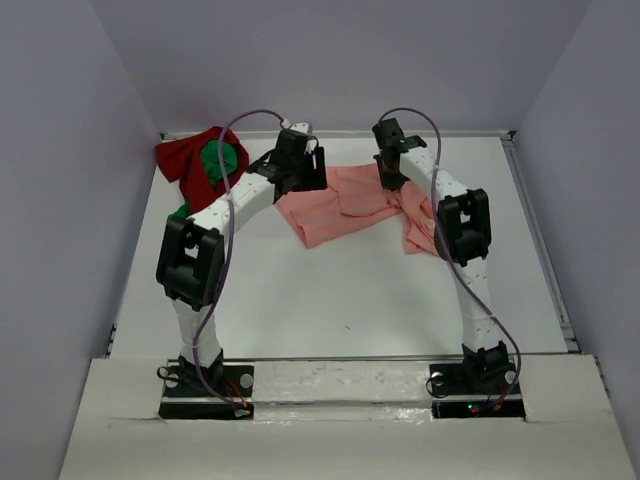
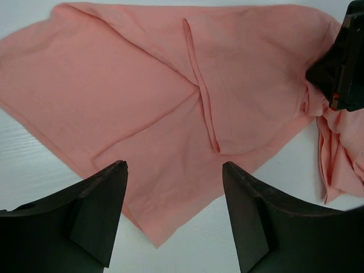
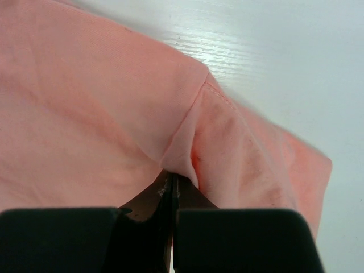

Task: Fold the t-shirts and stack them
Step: Move the tshirt to the center of the board

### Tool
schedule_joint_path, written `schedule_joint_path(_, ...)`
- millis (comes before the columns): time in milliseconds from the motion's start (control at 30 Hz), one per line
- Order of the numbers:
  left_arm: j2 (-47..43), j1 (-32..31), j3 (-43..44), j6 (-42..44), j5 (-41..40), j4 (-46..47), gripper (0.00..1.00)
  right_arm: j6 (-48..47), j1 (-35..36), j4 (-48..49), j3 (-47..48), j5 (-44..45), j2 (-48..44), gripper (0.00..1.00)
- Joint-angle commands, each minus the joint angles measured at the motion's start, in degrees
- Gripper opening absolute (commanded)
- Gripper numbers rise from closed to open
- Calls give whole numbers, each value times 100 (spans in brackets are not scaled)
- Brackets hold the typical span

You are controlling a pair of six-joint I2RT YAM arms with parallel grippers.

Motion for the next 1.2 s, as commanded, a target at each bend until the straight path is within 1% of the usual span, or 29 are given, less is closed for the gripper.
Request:
schedule_joint_path(0, 537, -88, 111, -137, 657, 334, 75, 28, 75, 131, -116, 177, -323, 0)
schedule_joint_path(33, 652, -88, 156, -145, 927, 334, 75, 63, 75, 62, -134, 194, -279, 0)
schedule_joint_path(133, 1055, -105, 314, -250, 1237, 317, 72, 115, 75, 61, -475, 203, -323, 0)
schedule_joint_path(200, 1171, -132, 323, -312, 1422, 308, 71, 247, 75, 61, -687, 81, -428, 0)
schedule_joint_path(267, 1233, -228, 271, -348, 1318, 273, 68, 388, 75, 104, -1064, -112, -542, 0)
schedule_joint_path(367, 1207, -360, 270, -391, 941, 18, 66, 554, 75, 394, -1608, -376, -893, 0)
schedule_joint_path(400, 1154, -378, 270, -400, 800, -148, 63, 599, 75, 473, -1750, -394, -1103, 0)
schedule_joint_path(467, 1066, -439, 236, -505, 371, -307, 54, 695, 75, 570, -1979, -604, -1271, 0)
schedule_joint_path(500, 979, -474, 183, -558, 229, -482, 42, 722, 75, 571, -2145, -605, -1333, 0)
schedule_joint_path(533, 926, -501, 139, -611, -95, -570, 33, 792, 75, 571, -2234, -623, -1455, 0)
schedule_joint_path(567, 873, -510, 78, -742, -211, -641, 23, 810, 75, 588, -2330, -623, -1517, 0)
schedule_joint_path(600, 777, -545, -62, -813, -325, -789, 9, 845, 75, 597, -2523, -614, -1588, 0)
schedule_joint_path(667, 688, -571, -212, -1006, -555, -1009, 7, 933, 127, 684, -2761, -667, -1834, 0)
schedule_joint_path(700, 653, -589, -283, -1077, -599, -1063, 3, 977, 128, 720, -2884, -693, -1930, 0)
schedule_joint_path(733, 514, -641, -518, -1156, -651, -1081, 1, 1021, 189, 764, -3129, -737, -2027, 0)
schedule_joint_path(800, 320, -712, -792, -1279, -748, -1028, 1, 1091, 250, 904, -3385, -816, -2317, 0)
schedule_joint_path(867, -136, -861, -1362, -1489, -959, -958, 1, 1205, 312, 974, -3736, -816, -2580, 0)
schedule_joint_path(967, -392, -975, -1750, -1595, -959, -923, 1, 1337, 365, 1141, -4237, -913, -2914, 0)
schedule_joint_path(1100, -779, -1133, -2321, -1771, -986, -844, 2, 1434, 470, 1274, -4730, -931, -3135, 0)
schedule_joint_path(1167, -1034, -1300, -2541, -1868, -1152, -878, 2, 1460, 549, 1335, -5010, -861, -3214, 0)
